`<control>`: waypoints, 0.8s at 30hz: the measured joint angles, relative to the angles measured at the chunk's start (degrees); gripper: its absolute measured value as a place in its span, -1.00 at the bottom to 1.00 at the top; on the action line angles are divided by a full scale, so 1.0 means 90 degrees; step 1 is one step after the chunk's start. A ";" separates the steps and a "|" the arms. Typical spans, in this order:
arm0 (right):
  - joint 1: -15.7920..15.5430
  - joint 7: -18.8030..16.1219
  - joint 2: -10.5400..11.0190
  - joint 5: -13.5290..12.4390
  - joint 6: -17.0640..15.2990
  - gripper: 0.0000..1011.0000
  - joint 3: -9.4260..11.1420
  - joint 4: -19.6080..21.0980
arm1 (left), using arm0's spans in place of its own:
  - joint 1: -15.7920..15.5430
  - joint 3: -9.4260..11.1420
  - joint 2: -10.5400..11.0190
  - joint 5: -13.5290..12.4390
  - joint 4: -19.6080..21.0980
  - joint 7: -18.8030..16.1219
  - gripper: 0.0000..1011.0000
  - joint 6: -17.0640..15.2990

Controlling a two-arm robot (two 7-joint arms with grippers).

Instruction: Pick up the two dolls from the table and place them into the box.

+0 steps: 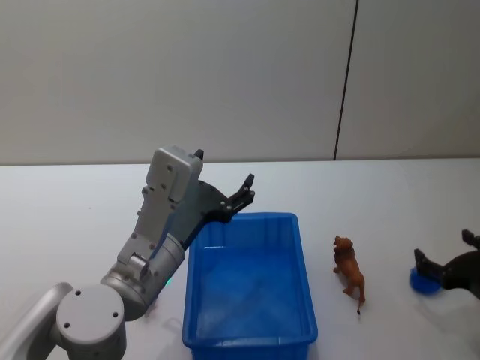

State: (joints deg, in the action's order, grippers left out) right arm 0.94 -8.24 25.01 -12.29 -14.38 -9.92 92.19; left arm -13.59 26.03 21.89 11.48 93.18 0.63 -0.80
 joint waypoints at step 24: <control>0.0670 0.0076 -0.0570 0.0190 -0.0234 0.98 -0.0290 -0.1151 | 0.0000 0.0000 0.0000 0.0000 0.0000 0.0000 0.98 0.0000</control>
State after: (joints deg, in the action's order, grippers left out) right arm 6.97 -7.55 19.88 -10.58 -16.49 -12.52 81.83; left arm -13.59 26.02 21.89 11.48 93.17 0.63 -0.80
